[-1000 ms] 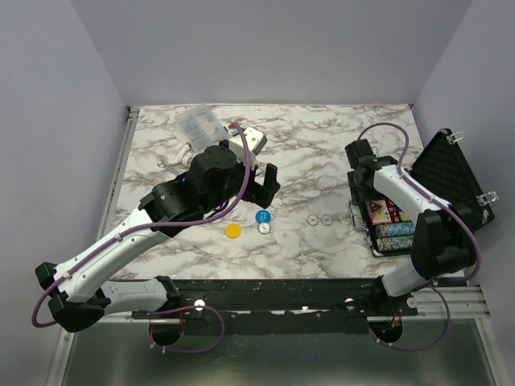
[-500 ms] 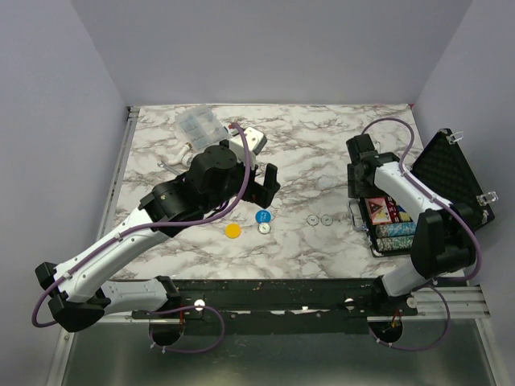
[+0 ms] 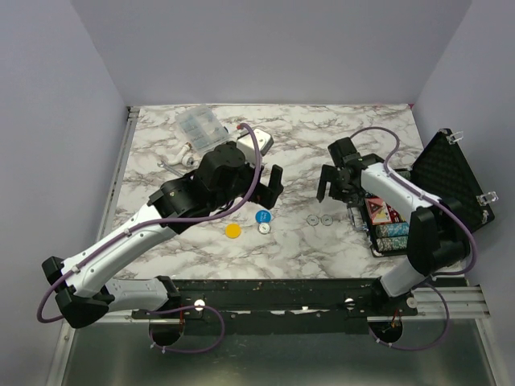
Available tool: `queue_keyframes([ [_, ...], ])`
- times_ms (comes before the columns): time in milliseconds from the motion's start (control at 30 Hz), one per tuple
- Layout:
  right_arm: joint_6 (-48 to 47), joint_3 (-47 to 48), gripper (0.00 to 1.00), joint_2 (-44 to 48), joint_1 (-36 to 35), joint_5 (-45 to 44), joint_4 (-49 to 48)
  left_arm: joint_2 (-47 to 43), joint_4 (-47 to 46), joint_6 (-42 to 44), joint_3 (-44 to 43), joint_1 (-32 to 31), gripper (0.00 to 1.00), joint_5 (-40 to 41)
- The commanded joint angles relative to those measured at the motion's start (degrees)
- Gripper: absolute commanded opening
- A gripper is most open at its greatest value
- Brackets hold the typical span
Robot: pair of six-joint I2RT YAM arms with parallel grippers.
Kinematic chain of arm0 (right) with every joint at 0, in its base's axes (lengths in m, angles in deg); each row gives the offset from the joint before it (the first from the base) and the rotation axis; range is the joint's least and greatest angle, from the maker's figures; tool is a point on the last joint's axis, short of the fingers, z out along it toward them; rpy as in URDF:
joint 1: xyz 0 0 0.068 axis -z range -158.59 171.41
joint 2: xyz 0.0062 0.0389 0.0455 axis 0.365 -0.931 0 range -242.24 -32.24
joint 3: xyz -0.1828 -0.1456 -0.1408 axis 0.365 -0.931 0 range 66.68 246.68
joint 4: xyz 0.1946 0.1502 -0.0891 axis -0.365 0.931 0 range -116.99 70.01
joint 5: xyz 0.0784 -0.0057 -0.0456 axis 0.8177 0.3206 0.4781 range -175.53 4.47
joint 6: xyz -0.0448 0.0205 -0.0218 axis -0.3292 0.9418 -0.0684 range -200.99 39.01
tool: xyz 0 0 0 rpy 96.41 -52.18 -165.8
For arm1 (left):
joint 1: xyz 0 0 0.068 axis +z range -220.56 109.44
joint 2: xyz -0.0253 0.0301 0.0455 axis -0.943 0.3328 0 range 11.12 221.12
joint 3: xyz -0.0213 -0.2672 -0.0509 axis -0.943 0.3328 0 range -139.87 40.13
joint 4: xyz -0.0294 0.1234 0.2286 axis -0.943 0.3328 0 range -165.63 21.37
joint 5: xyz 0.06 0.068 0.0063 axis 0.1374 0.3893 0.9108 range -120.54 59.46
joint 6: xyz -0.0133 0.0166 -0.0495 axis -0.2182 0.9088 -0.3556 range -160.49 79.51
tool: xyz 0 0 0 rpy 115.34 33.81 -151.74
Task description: Pack up texas hold em set
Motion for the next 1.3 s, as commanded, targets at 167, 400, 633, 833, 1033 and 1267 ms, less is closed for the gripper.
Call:
queue_keyframes([
  [167,15.40,-1.97,0.91,-4.57,-2.13,3.57,-2.48,0.98,1.14,-0.32,-1.77,0.01,0.98,-1.26],
  [400,20.40,-3.34,0.90,-6.22,-2.13,-1.58,-4.16,1.15,0.81,-0.11,-1.43,-0.06,0.98,-0.80],
  [633,18.52,0.10,0.85,-9.94,-4.14,0.77,-4.03,1.42,0.64,0.03,-1.28,-0.19,0.98,-0.93],
  [833,11.39,6.85,0.89,-13.05,-10.66,-1.75,-2.23,1.50,0.75,-0.30,-1.12,0.06,0.98,1.35],
  [1033,8.41,9.00,1.00,-14.14,-19.60,-0.85,-6.80,1.72,2.61,-2.32,-2.29,2.14,0.98,9.44],
  [1267,13.25,1.53,1.00,-11.72,-28.11,1.11,-22.25,0.99,4.60,-4.36,-3.34,5.51,0.99,21.96],
])
